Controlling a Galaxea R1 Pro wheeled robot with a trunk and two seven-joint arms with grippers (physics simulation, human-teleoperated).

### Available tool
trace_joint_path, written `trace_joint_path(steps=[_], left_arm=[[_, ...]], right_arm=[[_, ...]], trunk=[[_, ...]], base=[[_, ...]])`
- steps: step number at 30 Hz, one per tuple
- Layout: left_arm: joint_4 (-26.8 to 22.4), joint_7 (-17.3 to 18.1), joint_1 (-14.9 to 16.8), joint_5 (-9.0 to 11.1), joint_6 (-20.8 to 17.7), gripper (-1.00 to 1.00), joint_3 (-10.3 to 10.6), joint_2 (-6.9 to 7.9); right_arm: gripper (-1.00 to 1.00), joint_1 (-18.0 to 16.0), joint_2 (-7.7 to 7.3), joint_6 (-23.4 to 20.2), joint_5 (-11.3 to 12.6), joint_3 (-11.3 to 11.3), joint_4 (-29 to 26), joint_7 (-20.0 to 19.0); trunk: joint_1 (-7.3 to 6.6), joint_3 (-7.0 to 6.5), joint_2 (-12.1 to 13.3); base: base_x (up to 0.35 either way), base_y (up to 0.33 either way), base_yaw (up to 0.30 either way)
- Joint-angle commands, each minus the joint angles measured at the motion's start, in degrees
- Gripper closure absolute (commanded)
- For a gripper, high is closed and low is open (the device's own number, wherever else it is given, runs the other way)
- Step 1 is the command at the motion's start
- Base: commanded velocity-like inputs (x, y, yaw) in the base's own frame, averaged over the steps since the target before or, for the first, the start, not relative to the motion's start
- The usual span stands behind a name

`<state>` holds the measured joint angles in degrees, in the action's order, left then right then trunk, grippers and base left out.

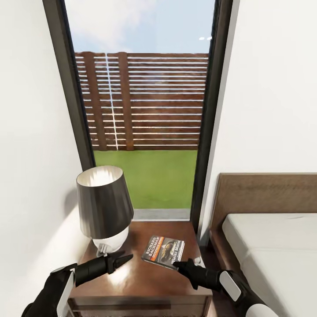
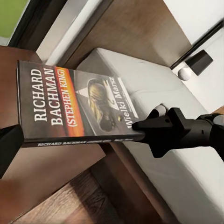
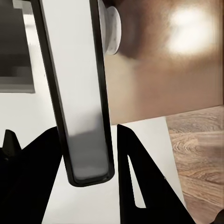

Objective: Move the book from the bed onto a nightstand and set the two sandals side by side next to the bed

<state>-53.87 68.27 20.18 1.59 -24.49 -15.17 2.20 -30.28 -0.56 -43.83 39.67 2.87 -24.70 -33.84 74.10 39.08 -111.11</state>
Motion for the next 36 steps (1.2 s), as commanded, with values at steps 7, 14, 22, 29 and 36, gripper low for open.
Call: trace_joint_path(steps=[7, 14, 22, 29, 36], left_arm=[[0.0, 0.3, 0.0, 0.2, -0.6, -1.0, 0.1, 0.04], [0.0, 0.4, 0.0, 0.3, -0.6, -1.0, 0.1, 0.0], [0.0, 0.5, 0.0, 0.3, -0.6, -1.0, 0.1, 0.0], [0.0, 0.5, 0.0, 0.3, -0.7, -1.0, 0.1, 0.0], [0.0, 0.5, 0.0, 0.3, -0.7, -1.0, 0.1, 0.0]], right_arm=[[1.0, 0.0, 0.03, -0.4, 0.1, 0.3, 0.0, -0.1], [1.0, 0.0, 0.03, -0.4, 0.1, 0.3, 0.0, -0.1], [1.0, 0.0, 0.05, -0.4, 0.1, 0.3, 0.0, -0.1], [1.0, 0.0, 0.1, -0.4, 0.1, 0.3, 0.0, -0.1], [1.0, 0.0, 0.11, -0.4, 0.1, 0.3, 0.0, -0.1]], trunk=[[1.54, 1.32, -2.8], [3.07, 2.58, -5.7], [4.83, 4.01, -8.9], [6.37, 5.27, -11.7], [7.91, 6.53, -14.5]], base=[[0.0, 0.0, 0.0], [0.0, 0.0, 0.0], [0.0, 0.0, 0.0], [0.0, 0.0, 0.0], [0.0, 0.0, 0.0]])
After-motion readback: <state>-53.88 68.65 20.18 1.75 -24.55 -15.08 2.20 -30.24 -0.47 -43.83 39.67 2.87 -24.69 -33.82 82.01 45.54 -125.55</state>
